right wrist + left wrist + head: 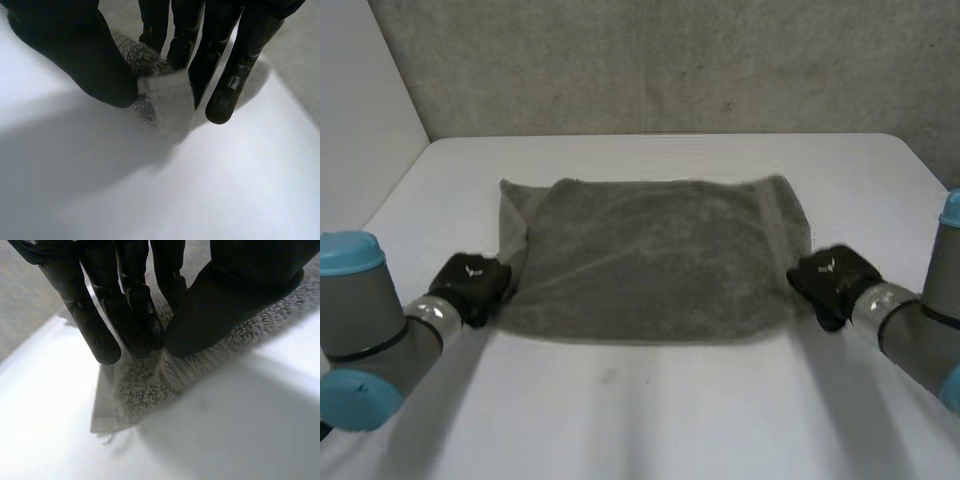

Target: Fold the towel.

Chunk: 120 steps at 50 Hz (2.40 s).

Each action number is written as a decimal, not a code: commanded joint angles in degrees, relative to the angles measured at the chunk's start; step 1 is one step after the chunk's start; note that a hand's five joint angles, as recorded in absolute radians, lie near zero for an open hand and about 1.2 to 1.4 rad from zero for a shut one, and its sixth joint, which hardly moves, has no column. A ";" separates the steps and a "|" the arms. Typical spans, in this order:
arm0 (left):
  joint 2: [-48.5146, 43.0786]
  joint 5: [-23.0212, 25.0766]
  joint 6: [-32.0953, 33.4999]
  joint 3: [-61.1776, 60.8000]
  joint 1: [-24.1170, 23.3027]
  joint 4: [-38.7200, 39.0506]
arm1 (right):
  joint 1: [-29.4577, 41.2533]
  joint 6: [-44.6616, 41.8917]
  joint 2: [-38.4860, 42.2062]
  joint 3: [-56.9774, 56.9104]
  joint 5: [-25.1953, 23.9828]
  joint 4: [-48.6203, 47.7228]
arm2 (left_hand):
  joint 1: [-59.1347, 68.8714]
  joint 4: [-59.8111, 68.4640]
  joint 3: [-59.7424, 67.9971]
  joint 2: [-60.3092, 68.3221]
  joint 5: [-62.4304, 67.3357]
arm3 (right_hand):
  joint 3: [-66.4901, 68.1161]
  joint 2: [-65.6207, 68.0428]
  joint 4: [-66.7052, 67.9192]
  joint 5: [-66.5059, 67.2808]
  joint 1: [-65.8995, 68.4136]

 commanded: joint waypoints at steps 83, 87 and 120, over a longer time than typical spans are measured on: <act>36.82 3.04 -8.43 -23.25 0.39 -20.45 | -8.82 2.65 -6.74 12.55 -4.02 -3.75 | -26.01 -27.56 -27.53 -27.62 -27.28 | 11.78 12.85 11.52 14.52 24.35; 34.11 2.95 -7.82 -23.25 0.39 -18.96 | -8.90 2.65 -6.74 12.73 -4.11 -3.75 | -25.68 -27.23 -27.20 -27.29 -26.95 | 11.78 12.85 11.52 14.52 24.35; 25.84 2.60 -5.18 -21.06 0.75 -11.12 | -8.82 -1.38 -6.30 11.77 -3.32 -0.43 | 11.81 10.26 10.29 10.20 10.54 | 11.78 12.85 11.52 14.52 24.35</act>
